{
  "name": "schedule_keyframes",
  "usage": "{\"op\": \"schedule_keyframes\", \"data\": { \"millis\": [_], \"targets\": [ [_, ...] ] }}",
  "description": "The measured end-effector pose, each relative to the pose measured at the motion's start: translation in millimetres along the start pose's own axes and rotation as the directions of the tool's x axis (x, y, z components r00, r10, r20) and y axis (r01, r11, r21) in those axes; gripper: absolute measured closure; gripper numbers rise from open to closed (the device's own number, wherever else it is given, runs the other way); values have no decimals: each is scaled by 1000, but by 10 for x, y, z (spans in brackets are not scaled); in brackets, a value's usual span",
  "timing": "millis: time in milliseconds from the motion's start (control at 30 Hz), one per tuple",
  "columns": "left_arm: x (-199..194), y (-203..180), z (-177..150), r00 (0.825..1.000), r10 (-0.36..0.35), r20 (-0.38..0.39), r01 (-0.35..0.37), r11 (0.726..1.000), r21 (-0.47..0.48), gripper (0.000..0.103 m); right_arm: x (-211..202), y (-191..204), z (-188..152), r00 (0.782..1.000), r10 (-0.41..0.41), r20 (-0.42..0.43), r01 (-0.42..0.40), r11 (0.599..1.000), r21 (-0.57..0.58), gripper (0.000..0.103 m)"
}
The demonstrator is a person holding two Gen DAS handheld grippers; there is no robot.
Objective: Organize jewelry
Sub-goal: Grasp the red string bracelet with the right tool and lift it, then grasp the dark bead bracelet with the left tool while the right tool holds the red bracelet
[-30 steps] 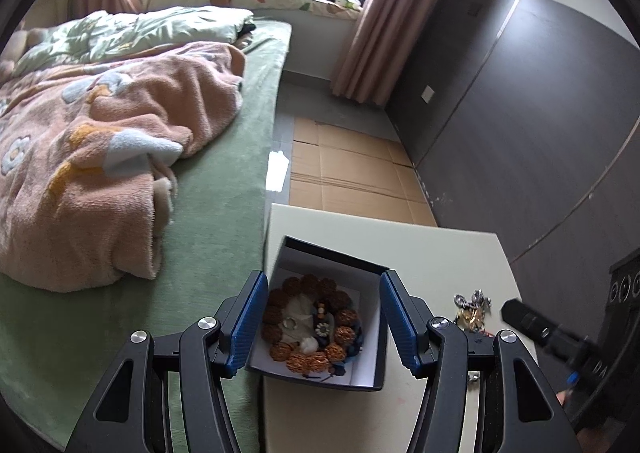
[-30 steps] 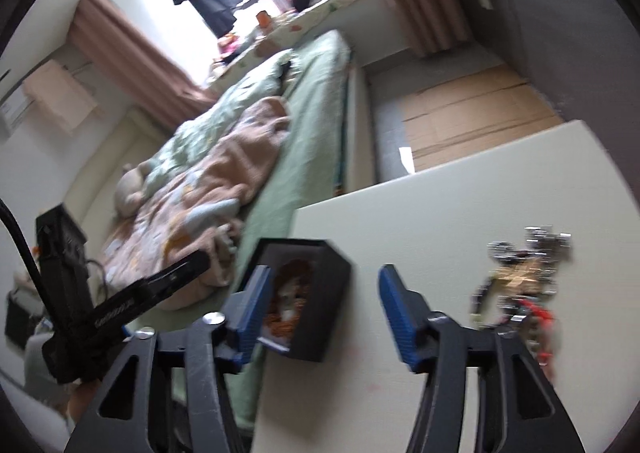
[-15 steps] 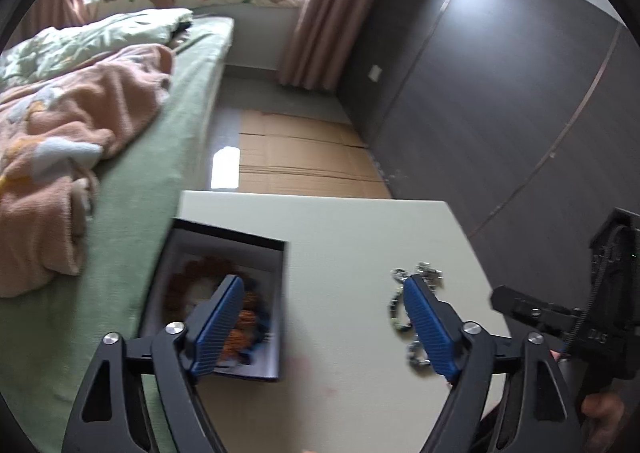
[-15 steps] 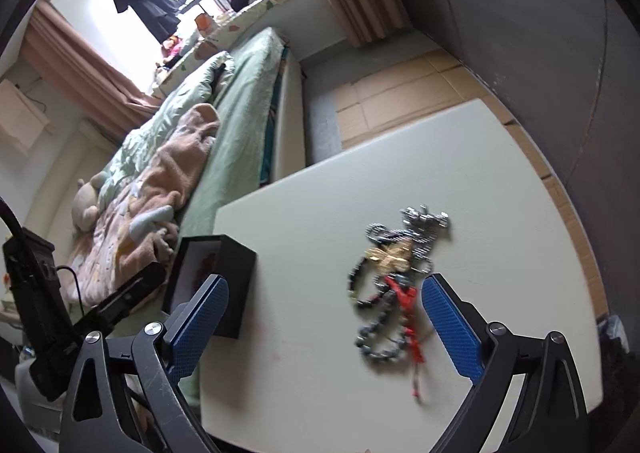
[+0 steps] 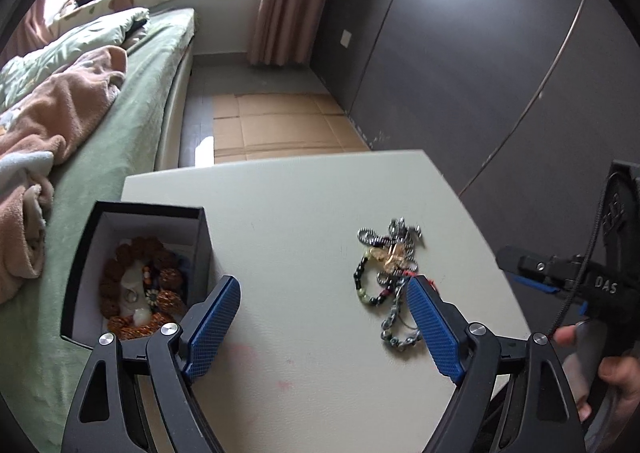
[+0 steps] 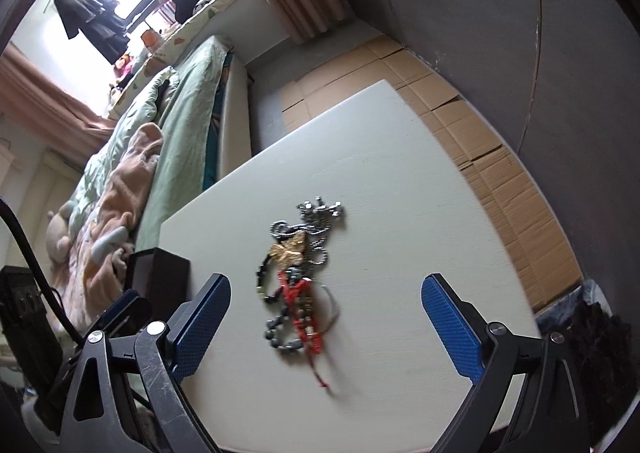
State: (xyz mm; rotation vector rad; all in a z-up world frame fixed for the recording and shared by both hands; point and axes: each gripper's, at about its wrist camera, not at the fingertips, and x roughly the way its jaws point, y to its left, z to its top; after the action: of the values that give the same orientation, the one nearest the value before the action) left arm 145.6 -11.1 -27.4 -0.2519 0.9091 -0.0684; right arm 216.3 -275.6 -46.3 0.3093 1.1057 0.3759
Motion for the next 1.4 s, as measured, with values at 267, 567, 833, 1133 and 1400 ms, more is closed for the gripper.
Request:
{"op": "schedule_keyframes", "data": {
  "millis": [267, 567, 833, 1133, 1400],
  "targets": [
    [220, -44, -73, 998, 25, -55, -24, 1000, 20, 32, 252, -24, -104, 994, 9, -106, -15, 998, -54, 34],
    [329, 15, -91, 996, 25, -88, -25, 1000, -4, 36, 563, 105, -232, 977, 40, -209, -60, 994, -94, 54],
    [406, -37, -90, 995, -6, -102, 4, 1000, -15, 46, 550, 53, -192, 983, 51, -178, -66, 995, -75, 97],
    [483, -251, -131, 994, -28, -110, 33, 999, 38, 55, 269, -35, -43, 992, 87, -96, -90, 996, -25, 97],
    [635, -461, -242, 986, -34, -161, 52, 993, 108, 59, 192, -60, -2, 994, 80, -77, -82, 996, -23, 97]
  ]
}}
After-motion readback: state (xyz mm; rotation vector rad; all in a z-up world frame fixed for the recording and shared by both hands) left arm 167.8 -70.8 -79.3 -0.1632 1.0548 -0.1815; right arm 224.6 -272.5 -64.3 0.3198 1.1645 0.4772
